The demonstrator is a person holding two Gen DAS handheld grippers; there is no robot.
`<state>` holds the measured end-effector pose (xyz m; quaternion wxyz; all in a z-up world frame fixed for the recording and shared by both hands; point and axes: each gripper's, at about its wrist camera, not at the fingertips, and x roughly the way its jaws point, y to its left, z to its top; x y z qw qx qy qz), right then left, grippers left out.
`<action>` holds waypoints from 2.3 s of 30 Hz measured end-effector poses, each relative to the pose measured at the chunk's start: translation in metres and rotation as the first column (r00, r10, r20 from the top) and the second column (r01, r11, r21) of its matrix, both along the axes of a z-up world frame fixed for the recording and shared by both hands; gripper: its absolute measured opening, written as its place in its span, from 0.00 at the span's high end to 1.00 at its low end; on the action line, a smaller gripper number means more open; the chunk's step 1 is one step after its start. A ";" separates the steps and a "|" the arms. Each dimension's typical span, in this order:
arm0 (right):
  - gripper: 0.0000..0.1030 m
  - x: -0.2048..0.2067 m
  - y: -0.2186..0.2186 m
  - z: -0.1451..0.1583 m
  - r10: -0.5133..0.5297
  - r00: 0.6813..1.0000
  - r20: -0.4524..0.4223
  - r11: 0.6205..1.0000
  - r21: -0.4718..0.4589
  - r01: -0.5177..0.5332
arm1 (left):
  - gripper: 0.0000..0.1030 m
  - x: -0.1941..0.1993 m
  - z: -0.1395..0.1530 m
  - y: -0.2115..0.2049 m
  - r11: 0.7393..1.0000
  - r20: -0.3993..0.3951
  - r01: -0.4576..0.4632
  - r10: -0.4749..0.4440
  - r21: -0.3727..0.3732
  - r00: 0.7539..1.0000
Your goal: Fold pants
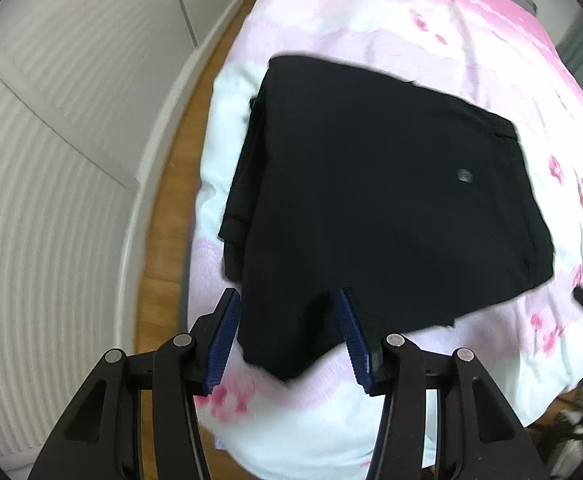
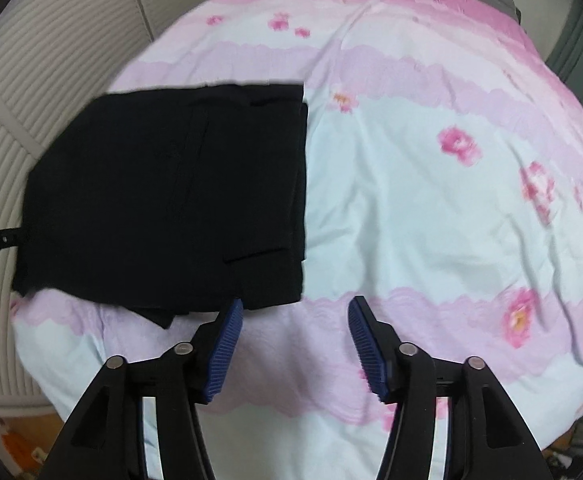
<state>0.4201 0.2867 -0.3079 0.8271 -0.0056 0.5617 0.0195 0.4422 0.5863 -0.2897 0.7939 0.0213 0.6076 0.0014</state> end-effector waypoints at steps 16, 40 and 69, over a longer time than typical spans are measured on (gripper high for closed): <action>0.15 -0.101 -0.152 0.175 0.040 0.938 0.344 0.998 0.027 -0.053 | 0.13 -0.125 0.166 -0.185 0.989 0.334 -0.006 0.056 -0.148 0.941; 0.15 -0.257 -0.355 0.294 0.120 0.846 0.519 0.992 -0.031 -0.121 | 0.01 -0.283 0.275 -0.428 0.996 0.526 -0.046 0.081 -0.079 0.847; 0.12 -0.436 -0.496 0.351 -0.103 0.789 0.606 0.986 -0.042 0.161 | 0.01 -0.419 0.325 -0.578 0.985 0.613 0.161 -0.092 -0.058 0.785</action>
